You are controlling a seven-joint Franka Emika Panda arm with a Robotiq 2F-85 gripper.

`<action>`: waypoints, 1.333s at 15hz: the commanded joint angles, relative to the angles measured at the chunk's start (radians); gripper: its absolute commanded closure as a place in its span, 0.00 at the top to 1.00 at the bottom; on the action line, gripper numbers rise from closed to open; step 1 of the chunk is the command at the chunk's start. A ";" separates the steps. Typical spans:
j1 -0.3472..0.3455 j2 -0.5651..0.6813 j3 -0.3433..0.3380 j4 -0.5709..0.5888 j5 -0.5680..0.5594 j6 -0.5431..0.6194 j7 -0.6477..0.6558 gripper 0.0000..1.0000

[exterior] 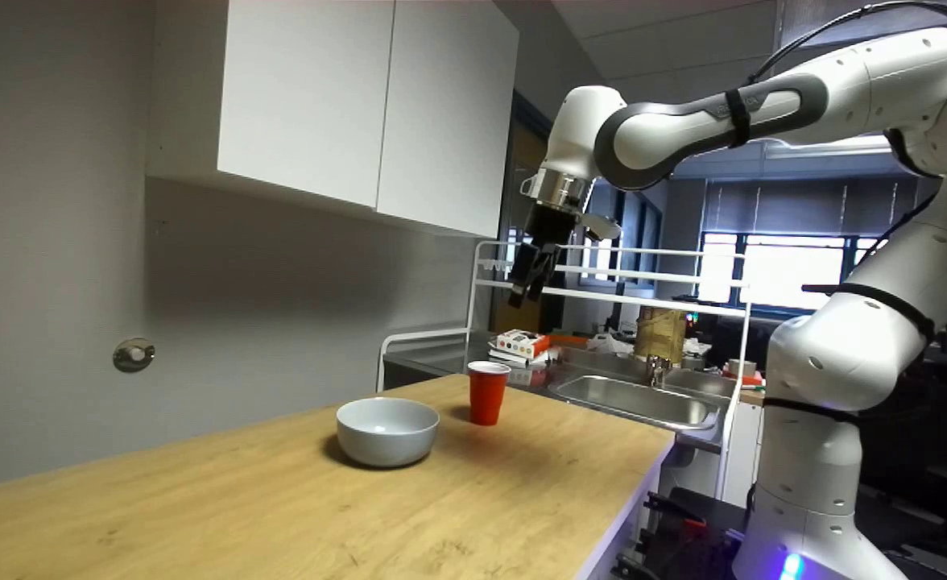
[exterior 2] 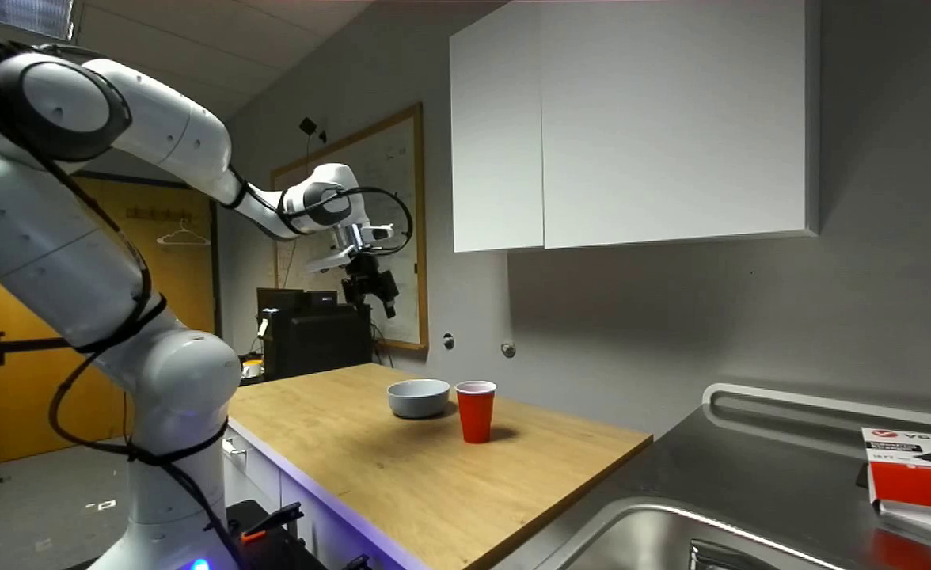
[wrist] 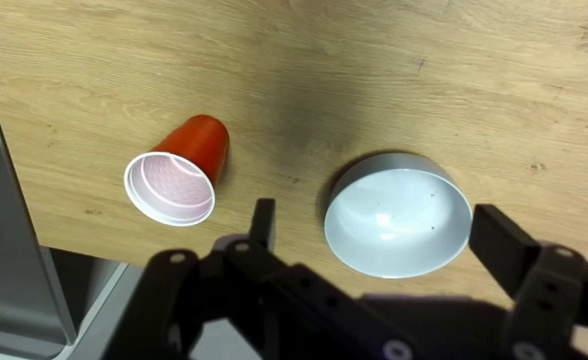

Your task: Pour the contents of the orange cup into the white bowl

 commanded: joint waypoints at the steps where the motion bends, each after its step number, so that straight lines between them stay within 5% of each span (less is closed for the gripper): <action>1: 0.011 0.002 -0.009 0.002 -0.008 -0.002 0.006 1.00; 12: -0.195 0.241 -0.058 0.084 -0.128 0.143 0.204 1.00; 20: -0.218 0.482 -0.182 0.192 -0.045 0.174 0.240 1.00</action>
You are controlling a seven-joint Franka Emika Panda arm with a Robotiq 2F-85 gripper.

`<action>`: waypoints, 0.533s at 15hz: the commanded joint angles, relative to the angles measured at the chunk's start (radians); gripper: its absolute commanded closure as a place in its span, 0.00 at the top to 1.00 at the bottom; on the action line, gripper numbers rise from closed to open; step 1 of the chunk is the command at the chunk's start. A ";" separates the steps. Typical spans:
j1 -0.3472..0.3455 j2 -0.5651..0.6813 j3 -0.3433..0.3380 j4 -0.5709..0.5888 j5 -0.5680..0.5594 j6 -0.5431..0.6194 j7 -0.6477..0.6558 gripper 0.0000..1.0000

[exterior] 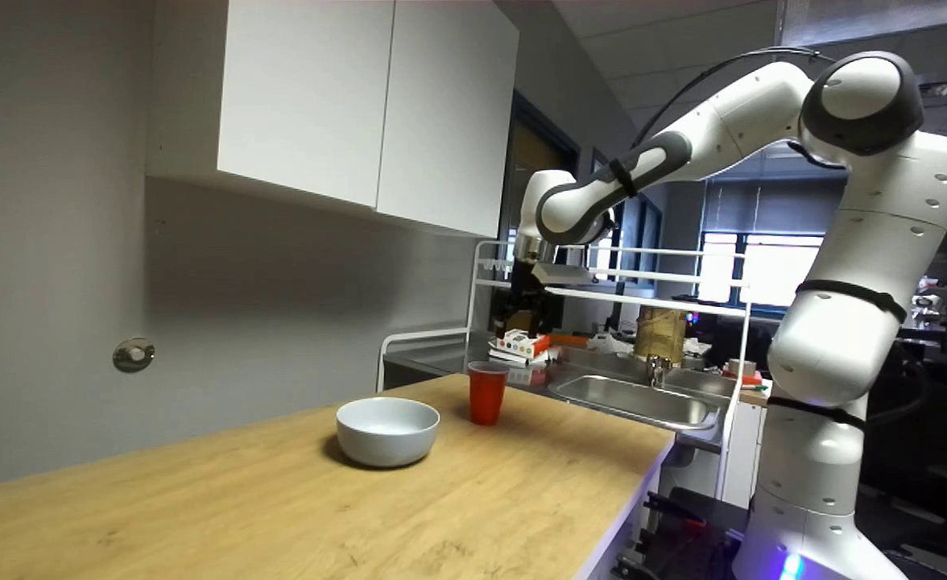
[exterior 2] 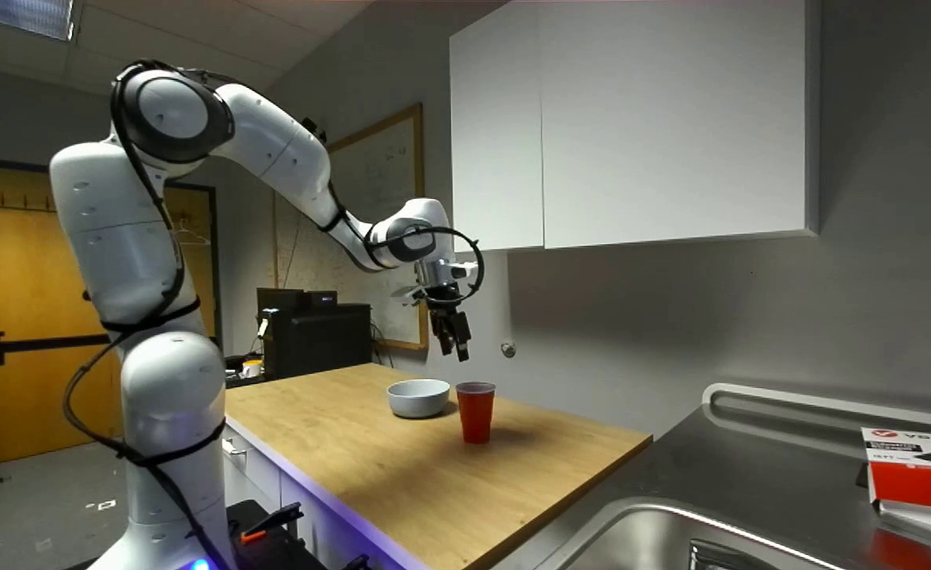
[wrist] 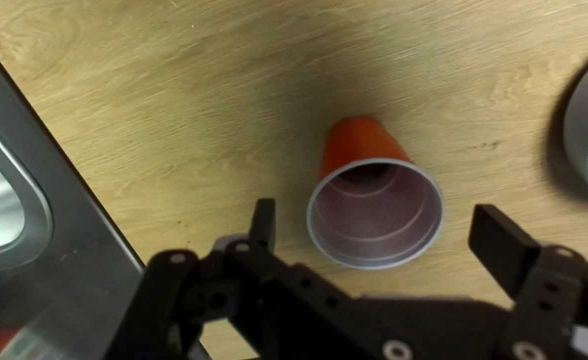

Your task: Pour the contents of the orange cup into the white bowl

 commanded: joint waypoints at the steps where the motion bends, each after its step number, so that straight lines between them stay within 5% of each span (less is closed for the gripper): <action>1: 0.005 0.124 -0.046 0.086 0.045 -0.002 0.032 1.00; 8: 0.017 0.301 -0.098 0.178 0.113 -0.002 0.046 1.00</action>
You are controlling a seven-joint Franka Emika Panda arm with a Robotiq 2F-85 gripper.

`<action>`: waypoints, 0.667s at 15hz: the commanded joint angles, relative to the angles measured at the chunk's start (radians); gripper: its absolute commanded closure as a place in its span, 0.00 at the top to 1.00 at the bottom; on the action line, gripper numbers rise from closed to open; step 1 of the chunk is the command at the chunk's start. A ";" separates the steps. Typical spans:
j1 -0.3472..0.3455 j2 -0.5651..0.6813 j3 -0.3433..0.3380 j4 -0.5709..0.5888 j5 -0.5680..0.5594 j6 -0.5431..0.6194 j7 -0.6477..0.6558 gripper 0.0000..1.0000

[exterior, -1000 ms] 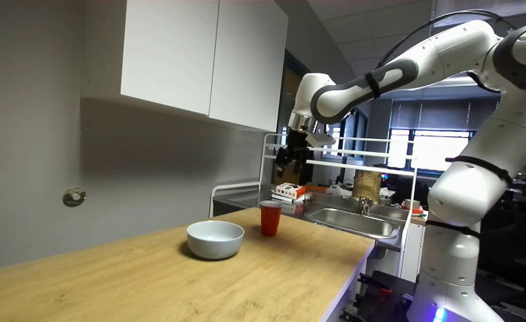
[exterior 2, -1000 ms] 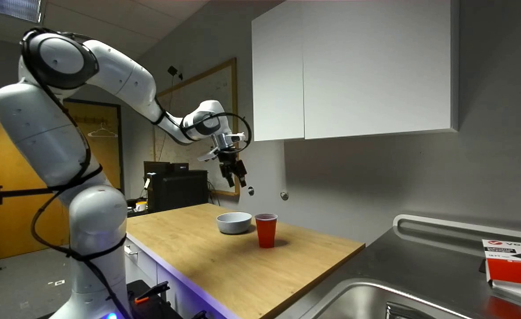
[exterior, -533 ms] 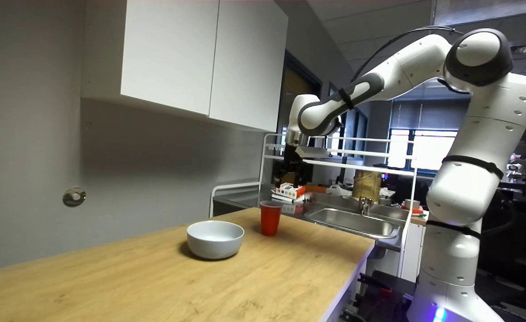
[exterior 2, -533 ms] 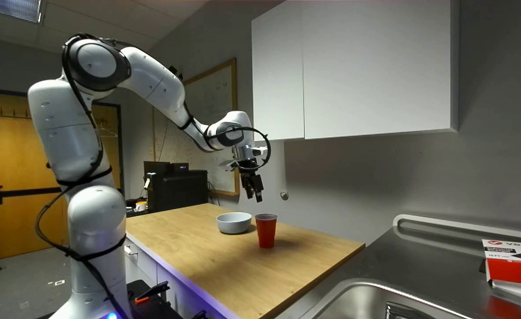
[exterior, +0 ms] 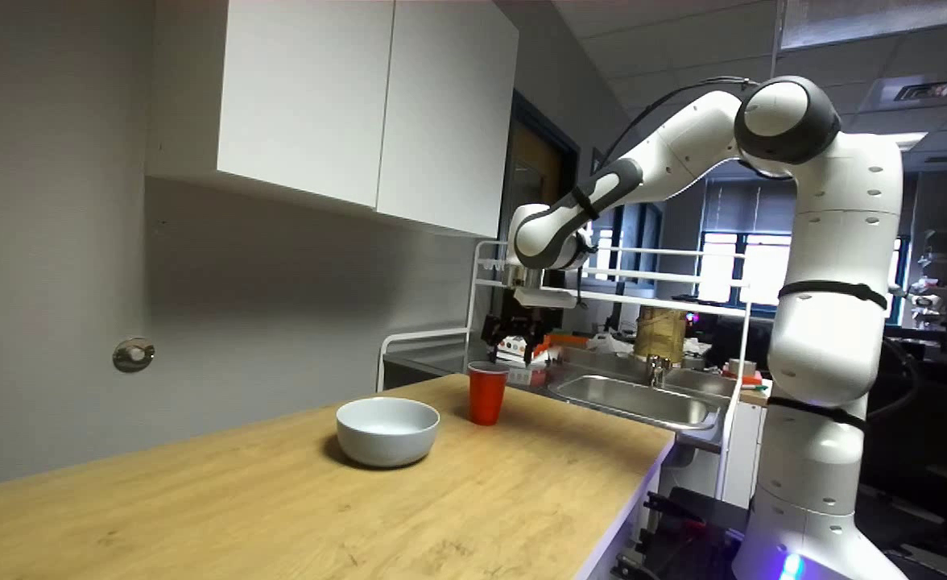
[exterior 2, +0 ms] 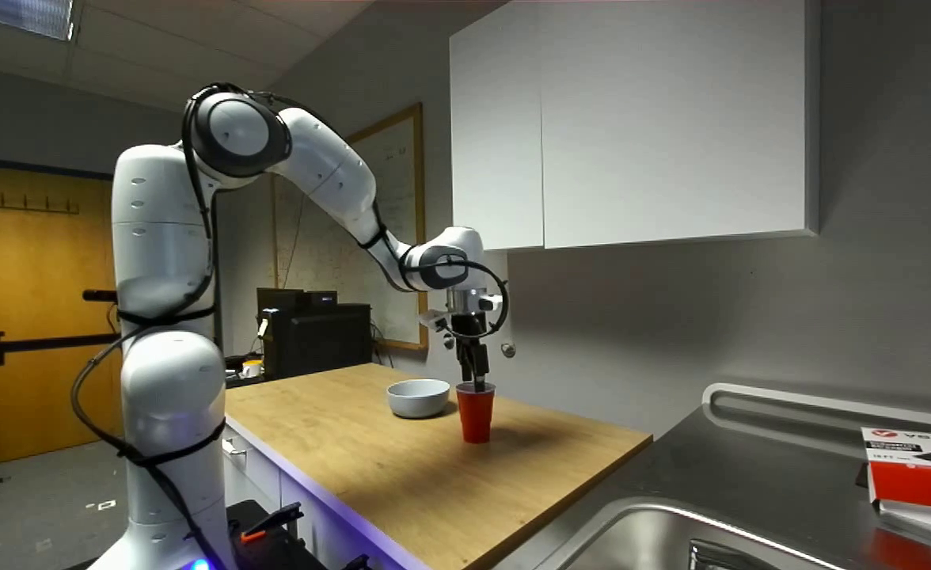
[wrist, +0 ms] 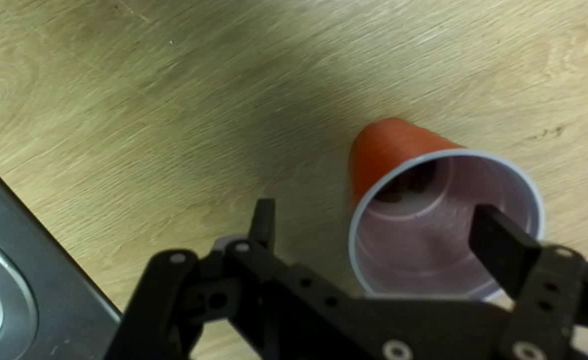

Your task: Pour the contents of the orange cup into the white bowl

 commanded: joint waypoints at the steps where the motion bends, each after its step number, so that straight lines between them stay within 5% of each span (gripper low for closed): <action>1: 0.022 0.095 -0.024 0.070 0.052 0.002 0.019 1.00; 5: 0.040 0.180 -0.025 0.086 0.109 0.052 0.022 1.00; 6: 0.048 0.196 -0.026 0.084 0.110 0.070 0.034 0.75; 10: 0.075 0.236 -0.029 0.075 0.116 0.122 0.063 0.50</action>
